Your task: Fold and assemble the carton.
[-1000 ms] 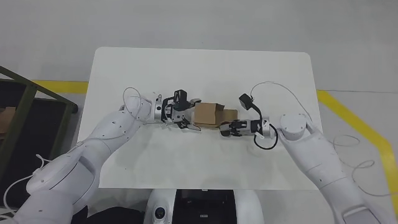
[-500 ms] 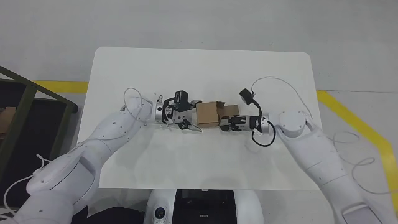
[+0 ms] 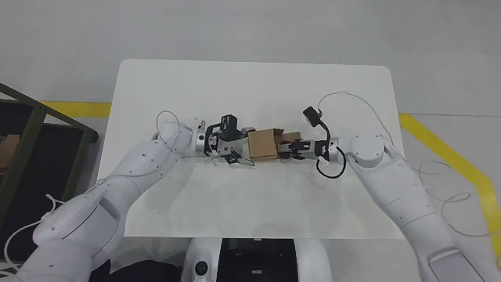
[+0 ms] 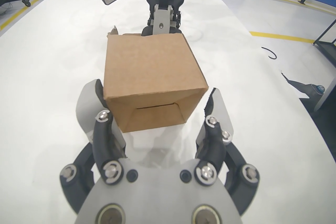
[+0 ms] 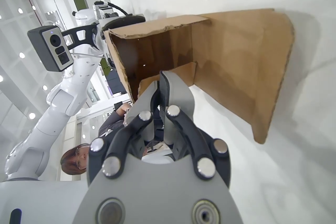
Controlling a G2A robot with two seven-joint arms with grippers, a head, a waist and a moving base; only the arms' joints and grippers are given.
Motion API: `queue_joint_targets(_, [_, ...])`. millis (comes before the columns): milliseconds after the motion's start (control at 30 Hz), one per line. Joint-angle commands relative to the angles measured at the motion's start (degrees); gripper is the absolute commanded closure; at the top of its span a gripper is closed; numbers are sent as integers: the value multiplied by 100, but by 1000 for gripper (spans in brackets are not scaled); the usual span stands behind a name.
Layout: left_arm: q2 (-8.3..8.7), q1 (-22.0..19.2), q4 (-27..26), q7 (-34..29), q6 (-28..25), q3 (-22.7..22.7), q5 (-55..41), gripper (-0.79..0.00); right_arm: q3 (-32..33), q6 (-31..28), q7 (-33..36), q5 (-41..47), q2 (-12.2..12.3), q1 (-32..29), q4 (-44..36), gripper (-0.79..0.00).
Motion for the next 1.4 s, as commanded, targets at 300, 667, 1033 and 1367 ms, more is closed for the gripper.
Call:
queue_joint_targets(300, [3,-15,-25,-35,-35,36,9,-674,-333,-59,138,181,-179,271,344,0])
queue_joint_targets(667, [-28,-14,-51,-80,-79,86,-28,-677,-318,-355,339,535,-254,369,786,0])
queue_joint_targets(1033, [-10,-3,-33,-49,-49,94,-62,-671,584,-425,72,408,74,34,547,0])
queue_joint_targets(1367, [7,10,-97,-13,-13,125,-31,-634,351,-215,-160,306,-33,279,558,0])
